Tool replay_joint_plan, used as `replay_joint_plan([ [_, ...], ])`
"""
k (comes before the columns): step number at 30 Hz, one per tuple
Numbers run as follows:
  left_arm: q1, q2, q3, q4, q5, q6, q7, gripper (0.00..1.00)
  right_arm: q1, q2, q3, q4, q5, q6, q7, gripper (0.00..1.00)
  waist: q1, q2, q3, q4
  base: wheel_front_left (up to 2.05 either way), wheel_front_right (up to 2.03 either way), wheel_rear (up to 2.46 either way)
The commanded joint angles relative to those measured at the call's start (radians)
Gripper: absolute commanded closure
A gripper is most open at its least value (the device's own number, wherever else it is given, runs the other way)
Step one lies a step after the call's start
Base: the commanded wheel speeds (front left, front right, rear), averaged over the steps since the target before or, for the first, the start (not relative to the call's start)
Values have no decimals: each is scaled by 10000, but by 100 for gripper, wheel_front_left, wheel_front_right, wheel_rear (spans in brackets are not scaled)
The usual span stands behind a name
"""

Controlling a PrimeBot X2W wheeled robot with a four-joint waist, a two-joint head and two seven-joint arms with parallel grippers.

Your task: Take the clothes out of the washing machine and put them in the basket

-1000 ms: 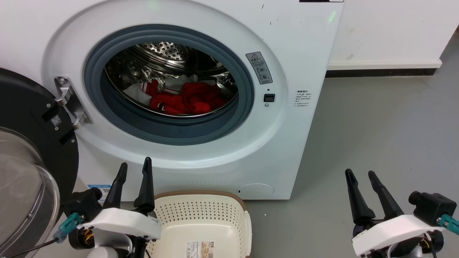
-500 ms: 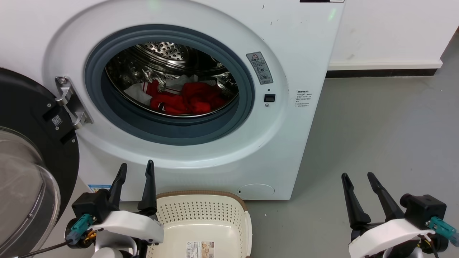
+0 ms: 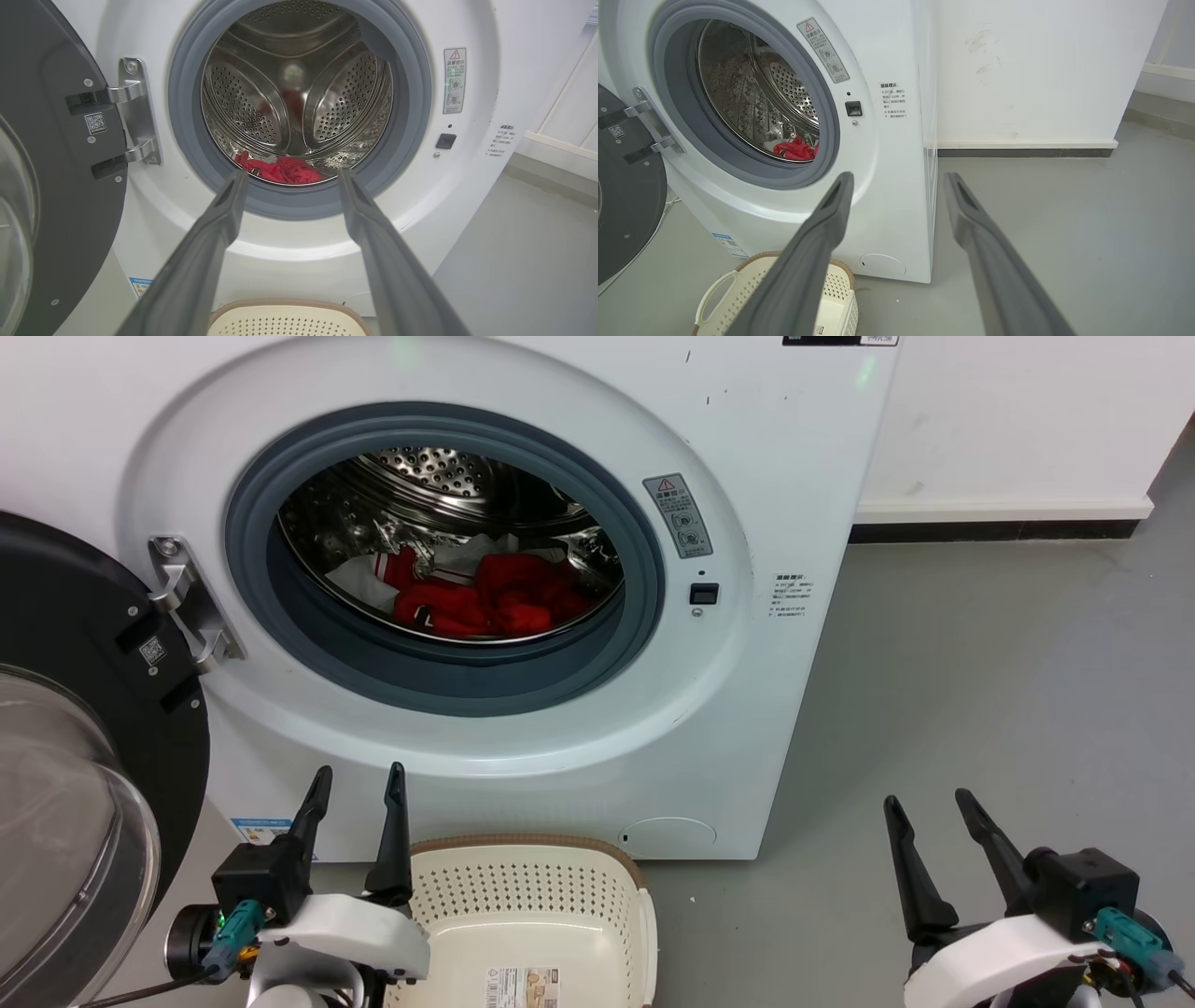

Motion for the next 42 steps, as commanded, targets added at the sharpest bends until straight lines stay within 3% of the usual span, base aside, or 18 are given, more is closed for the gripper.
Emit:
replay_joint_plan([
  [1, -8, 68, -5, 4, 200, 52, -107, 0, 61, 8, 18, -90, -223, -3, -55, 0, 0, 0, -7, 1, 0, 0, 0],
  [23, 111, -58, 17, 461, 1290, 86, -505, 0, 322, 14, 143, -307, -1750, -5, -146, 0, 0, 0, -69, 29, 0, 0, 0],
  [42, 121, -76, 8, 695, 1197, 140, -507, 0, 294, 14, 152, -192, -1637, -5, -56, 0, 0, 0, -90, 68, 0, 0, 0],
])
